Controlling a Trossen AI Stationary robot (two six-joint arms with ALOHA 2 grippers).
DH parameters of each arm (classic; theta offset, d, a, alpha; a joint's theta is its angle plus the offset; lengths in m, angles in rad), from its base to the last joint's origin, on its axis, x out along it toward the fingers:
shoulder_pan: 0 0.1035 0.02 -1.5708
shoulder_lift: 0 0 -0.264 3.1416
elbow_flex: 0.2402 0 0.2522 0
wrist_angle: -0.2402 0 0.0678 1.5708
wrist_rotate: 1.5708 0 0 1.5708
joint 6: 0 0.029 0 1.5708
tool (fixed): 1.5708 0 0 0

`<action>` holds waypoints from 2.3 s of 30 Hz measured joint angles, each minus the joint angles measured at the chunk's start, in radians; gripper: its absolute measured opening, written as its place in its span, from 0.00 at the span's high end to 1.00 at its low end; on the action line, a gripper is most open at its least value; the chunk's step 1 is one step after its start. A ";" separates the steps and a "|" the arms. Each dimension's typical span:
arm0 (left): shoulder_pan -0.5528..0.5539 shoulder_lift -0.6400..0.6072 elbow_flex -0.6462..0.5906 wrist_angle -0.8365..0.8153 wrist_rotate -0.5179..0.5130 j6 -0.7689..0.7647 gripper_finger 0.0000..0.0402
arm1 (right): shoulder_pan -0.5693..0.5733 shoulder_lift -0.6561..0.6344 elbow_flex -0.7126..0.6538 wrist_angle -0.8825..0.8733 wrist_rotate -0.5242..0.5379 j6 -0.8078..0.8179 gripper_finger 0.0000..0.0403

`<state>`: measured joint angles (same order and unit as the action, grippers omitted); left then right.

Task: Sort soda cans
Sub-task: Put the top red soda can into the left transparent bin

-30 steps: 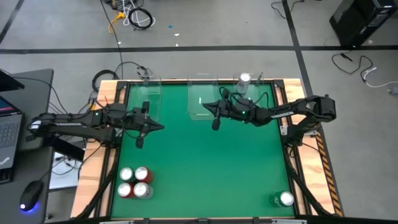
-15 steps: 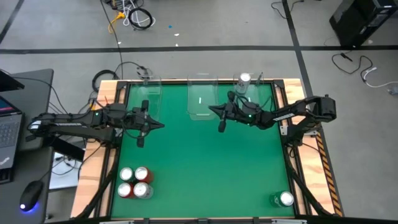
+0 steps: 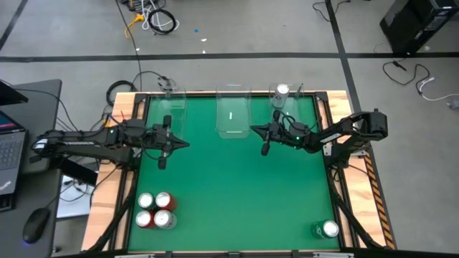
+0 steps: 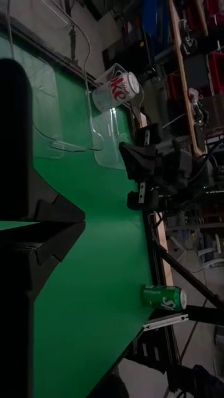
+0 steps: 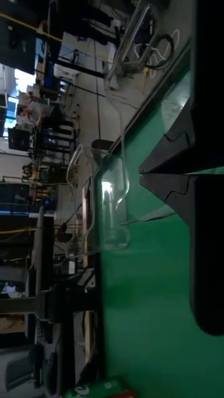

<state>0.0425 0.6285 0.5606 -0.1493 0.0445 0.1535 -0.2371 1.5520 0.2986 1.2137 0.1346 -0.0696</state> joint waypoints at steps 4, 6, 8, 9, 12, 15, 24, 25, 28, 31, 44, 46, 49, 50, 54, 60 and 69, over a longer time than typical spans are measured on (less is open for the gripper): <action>0.000 0.000 0.000 0.000 -0.001 0.000 0.99 | 0.000 0.000 -0.025 0.006 0.002 0.013 0.97; 0.000 0.000 0.000 0.000 -0.002 0.000 0.99 | 0.000 0.012 -0.037 0.012 0.003 0.014 0.97; 0.000 0.000 0.000 -0.001 -0.002 0.000 0.99 | 0.000 0.056 -0.053 0.080 0.003 0.019 0.97; 0.000 0.001 0.000 -0.001 -0.002 0.000 0.99 | 0.000 0.075 -0.060 0.126 0.002 0.017 0.97; 0.000 0.007 0.000 -0.003 -0.011 0.000 0.99 | -0.006 0.117 -0.087 0.266 0.003 0.014 0.97; 0.000 0.020 0.000 0.000 -0.019 0.000 0.99 | -0.024 0.152 -0.107 0.343 0.003 0.015 0.97; 0.000 0.101 0.000 0.001 -0.021 -0.007 0.99 | -0.068 0.151 -0.090 0.339 -0.029 0.026 0.96; 0.000 0.112 0.000 0.001 -0.021 -0.007 0.99 | -0.068 0.151 -0.086 0.331 -0.030 0.025 0.96; 0.000 0.143 0.000 0.007 -0.036 -0.008 0.97 | -0.068 0.151 -0.073 0.307 -0.031 0.025 0.95; 0.000 0.165 0.000 0.006 -0.045 -0.030 0.93 | -0.068 0.149 -0.054 0.311 -0.031 0.074 0.94; -0.029 0.183 0.000 -0.093 -0.041 -0.107 0.87 | -0.064 0.148 -0.034 0.311 -0.084 0.201 0.92; -0.037 0.183 0.000 -0.118 -0.034 -0.139 0.87 | -0.059 0.148 -0.034 0.311 -0.084 0.202 0.89; -0.054 0.185 0.013 -0.182 -0.027 -0.219 0.88 | -0.053 0.147 -0.034 0.311 -0.085 0.207 0.83; -0.062 0.193 0.030 -0.216 -0.027 -0.246 0.87 | -0.053 0.147 -0.034 0.311 -0.085 0.209 0.80; -0.102 0.238 0.123 -0.350 -0.028 -0.336 0.85 | -0.053 0.147 -0.034 0.300 -0.085 0.232 0.71; -0.187 0.368 0.287 -0.484 0.021 -0.414 0.82 | -0.051 0.147 -0.034 0.271 -0.086 0.234 0.64; -0.382 0.615 0.499 -0.679 0.081 -0.648 0.77 | -0.053 0.146 -0.034 0.273 -0.086 0.227 0.63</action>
<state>-0.3397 1.2437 1.0600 -0.8288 0.1257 -0.4943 -0.2901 1.6985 0.2642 1.4864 0.0490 0.1578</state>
